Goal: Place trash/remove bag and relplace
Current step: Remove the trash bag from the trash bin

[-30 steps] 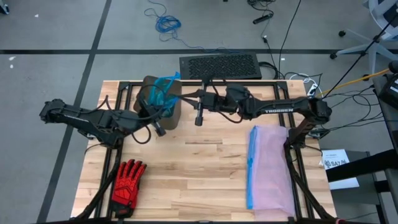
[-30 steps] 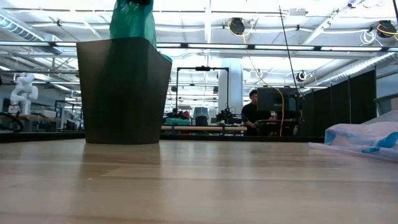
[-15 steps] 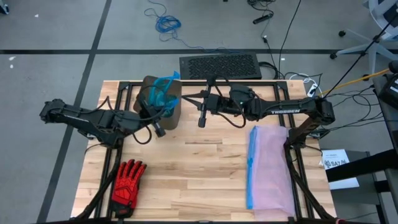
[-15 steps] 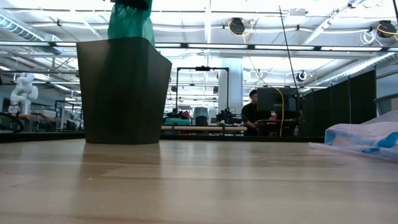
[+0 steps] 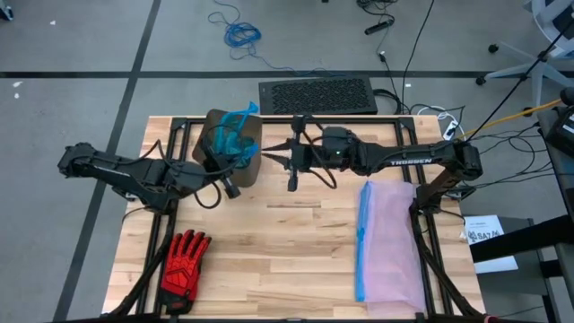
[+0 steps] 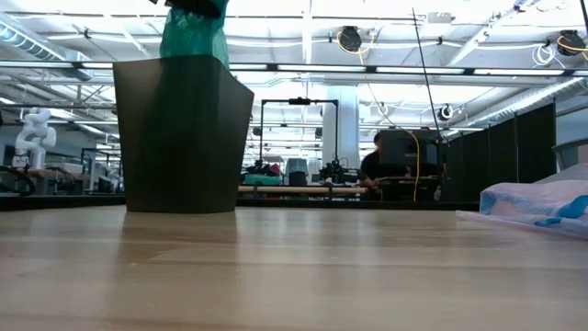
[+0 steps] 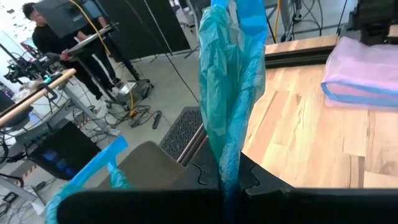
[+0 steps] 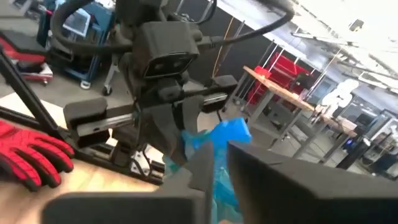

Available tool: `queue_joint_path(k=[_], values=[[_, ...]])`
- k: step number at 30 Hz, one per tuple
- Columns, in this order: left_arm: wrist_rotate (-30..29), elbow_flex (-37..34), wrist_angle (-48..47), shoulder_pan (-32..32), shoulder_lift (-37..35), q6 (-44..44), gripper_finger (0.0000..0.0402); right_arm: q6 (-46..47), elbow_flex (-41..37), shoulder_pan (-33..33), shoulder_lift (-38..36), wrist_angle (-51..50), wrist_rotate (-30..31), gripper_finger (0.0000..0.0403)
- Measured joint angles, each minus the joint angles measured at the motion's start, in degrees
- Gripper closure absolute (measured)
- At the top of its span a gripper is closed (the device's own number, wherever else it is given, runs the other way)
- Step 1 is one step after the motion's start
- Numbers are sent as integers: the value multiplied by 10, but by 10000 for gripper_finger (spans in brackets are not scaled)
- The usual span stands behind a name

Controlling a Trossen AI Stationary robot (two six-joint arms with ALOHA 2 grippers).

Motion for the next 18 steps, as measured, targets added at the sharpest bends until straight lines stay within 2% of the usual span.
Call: queue_joint_path(k=[7,11,14,18], values=[[12,0,4,0,6,0,402,68,0,-16,0,15,-8,243],[12,0,4,0,9,0,402,127,0,-36,2,20,-86,190],[13,0,7,0,10,0,402,164,0,-51,5,25,-129,174],[23,-1,23,0,10,6,402,196,0,-62,24,56,-168,188]])
